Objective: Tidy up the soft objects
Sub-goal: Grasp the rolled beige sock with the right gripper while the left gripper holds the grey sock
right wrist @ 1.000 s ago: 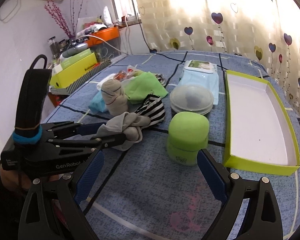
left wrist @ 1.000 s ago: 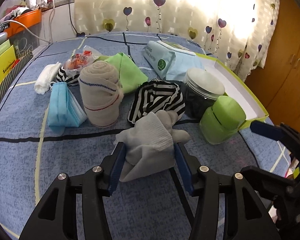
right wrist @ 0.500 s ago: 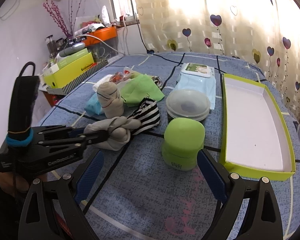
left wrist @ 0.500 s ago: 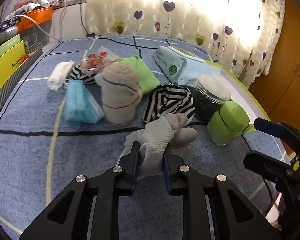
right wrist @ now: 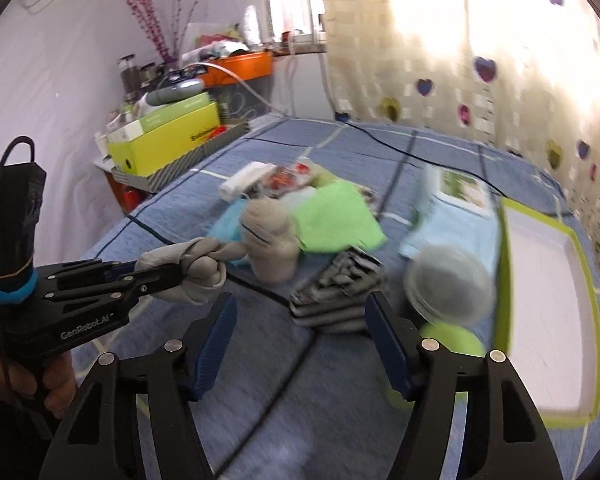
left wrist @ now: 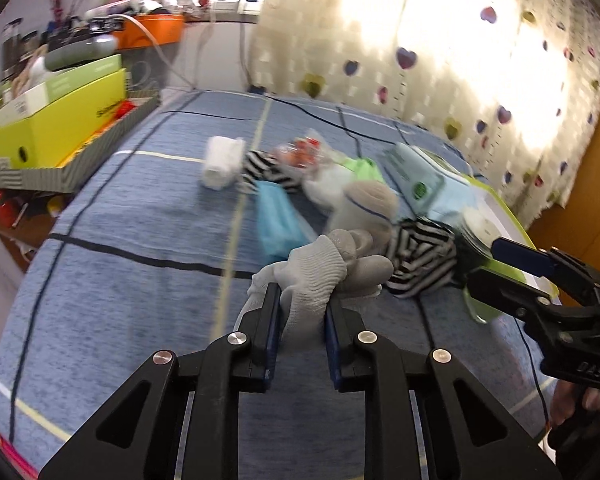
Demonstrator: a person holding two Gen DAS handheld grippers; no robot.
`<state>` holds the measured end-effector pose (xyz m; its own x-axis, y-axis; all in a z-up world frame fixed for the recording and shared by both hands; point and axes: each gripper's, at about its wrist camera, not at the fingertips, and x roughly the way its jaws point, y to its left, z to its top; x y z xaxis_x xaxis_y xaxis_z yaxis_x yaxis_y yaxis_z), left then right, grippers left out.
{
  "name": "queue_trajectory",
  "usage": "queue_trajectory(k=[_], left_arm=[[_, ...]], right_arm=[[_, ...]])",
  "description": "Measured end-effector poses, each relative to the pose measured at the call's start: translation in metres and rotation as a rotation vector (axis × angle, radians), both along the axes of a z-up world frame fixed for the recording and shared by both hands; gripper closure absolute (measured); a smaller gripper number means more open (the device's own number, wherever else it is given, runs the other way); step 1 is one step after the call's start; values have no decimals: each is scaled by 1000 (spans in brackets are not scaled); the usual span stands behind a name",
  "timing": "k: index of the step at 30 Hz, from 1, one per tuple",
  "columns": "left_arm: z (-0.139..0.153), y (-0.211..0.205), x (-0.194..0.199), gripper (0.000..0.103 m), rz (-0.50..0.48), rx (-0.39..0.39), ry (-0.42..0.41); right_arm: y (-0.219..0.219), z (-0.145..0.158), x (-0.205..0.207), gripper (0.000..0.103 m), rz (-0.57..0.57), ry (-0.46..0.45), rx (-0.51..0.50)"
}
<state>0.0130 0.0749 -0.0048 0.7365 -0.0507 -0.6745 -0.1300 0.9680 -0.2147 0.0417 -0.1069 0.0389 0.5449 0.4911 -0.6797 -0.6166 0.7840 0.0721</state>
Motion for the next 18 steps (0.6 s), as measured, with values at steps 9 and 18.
queue_trajectory(k=[9,18], left_arm=[[1,29,-3,82,61,-6,-3],[-3,42,5,82,92,-14,9]], right_arm=[[49,-17,38,36,38,45,-11],[75,-37,63,52,51,96,-31]])
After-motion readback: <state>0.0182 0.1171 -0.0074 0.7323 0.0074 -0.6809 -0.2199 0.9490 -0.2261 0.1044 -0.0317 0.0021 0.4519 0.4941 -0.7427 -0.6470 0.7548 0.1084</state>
